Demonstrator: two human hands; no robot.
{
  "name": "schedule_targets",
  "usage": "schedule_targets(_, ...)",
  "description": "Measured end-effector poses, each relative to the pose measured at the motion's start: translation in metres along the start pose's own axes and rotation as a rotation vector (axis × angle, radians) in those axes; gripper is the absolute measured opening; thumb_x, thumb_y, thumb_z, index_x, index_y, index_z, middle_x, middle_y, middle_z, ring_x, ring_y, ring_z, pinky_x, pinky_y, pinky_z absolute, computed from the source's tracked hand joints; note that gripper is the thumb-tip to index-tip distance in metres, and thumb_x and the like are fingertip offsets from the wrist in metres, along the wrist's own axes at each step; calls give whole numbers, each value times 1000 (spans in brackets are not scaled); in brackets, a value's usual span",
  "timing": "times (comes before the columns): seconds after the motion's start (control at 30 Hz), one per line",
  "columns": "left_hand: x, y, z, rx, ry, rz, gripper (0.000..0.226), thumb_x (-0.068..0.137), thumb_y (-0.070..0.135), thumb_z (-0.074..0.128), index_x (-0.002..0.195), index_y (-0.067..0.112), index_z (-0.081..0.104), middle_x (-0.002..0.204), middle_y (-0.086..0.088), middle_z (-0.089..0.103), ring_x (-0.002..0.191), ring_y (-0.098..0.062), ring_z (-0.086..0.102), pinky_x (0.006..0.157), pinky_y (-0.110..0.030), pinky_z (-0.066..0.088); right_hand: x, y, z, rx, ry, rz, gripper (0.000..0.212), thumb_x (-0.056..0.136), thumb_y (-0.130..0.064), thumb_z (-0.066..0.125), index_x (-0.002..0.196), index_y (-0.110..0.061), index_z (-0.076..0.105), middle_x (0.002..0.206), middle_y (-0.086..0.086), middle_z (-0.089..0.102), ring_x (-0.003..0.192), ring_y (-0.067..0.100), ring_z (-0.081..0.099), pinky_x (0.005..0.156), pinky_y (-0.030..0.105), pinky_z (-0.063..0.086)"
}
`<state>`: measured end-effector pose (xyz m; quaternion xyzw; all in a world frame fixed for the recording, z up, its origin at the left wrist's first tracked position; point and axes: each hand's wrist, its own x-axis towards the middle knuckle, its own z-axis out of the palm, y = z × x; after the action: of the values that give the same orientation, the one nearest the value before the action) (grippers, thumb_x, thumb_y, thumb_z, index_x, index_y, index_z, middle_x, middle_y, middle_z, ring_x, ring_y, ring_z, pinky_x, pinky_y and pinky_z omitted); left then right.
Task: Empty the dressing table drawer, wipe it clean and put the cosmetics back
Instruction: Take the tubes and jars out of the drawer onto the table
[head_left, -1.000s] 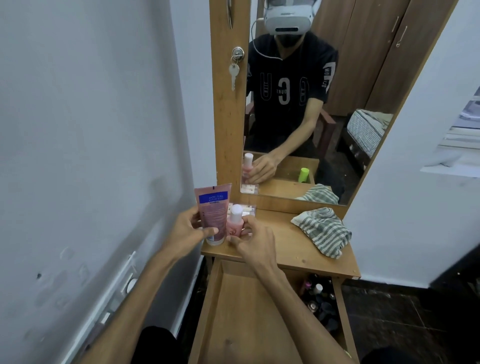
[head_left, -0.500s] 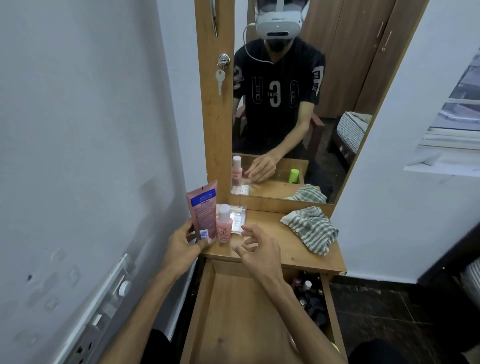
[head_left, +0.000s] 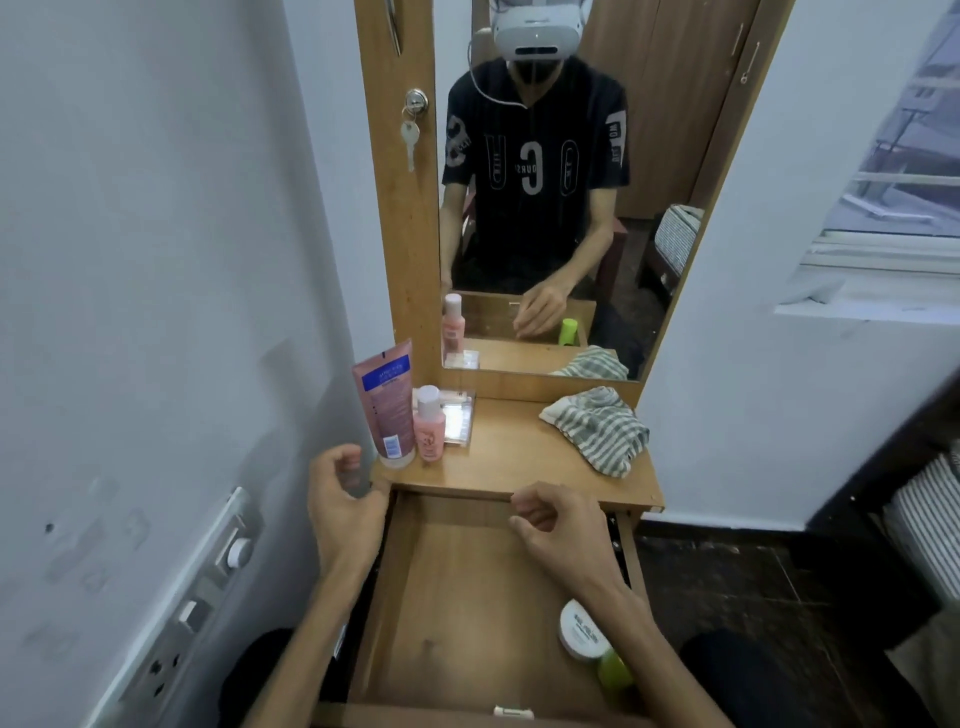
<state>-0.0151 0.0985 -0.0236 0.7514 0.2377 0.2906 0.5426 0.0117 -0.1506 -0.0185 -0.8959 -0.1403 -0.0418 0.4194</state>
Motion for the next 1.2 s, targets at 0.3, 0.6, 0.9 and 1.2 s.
schedule_targets(0.3, -87, 4, 31, 147, -444, 117, 26, 75, -1, 69, 79, 25, 66, 78, 6, 67, 73, -6, 62, 66, -16, 47, -40, 13, -46, -260, -95, 105, 13, 86, -29, 78, 97, -34, 76, 79, -23, 71, 78, -4, 66, 75, 20, 57)
schedule_targets(0.6, -146, -9, 81, 645, -1091, 275, 77, 69, 41, 83, 137, 30, 49, 131, 10, 44, 126, -16, 48, 102, -34, 46, -81, 20, -75, -535, -186, 225, 21, 82, -38, 77, 102, -34, 73, 91, -16, 69, 87, 5, 65, 71, 23, 50)
schedule_targets(0.9, -151, -7, 110, 631, -1038, 262, 65, 72, 44, 81, 127, 20, 56, 124, 1, 50, 116, -20, 54, 87, -34, 46, -100, 24, -82, -616, -346, 228, 33, 80, -47, 75, 110, -35, 69, 109, -12, 71, 100, 12, 66, 78, 27, 53)
schedule_targets(1.2, -147, -8, 99, 725, -984, 344, 50, 70, 49, 77, 105, 15, 64, 108, -2, 59, 105, -23, 60, 84, -32, 48, -103, 26, -76, -562, -363, 219, 31, 79, -38, 77, 109, -34, 72, 109, -13, 70, 101, 8, 63, 84, 26, 56)
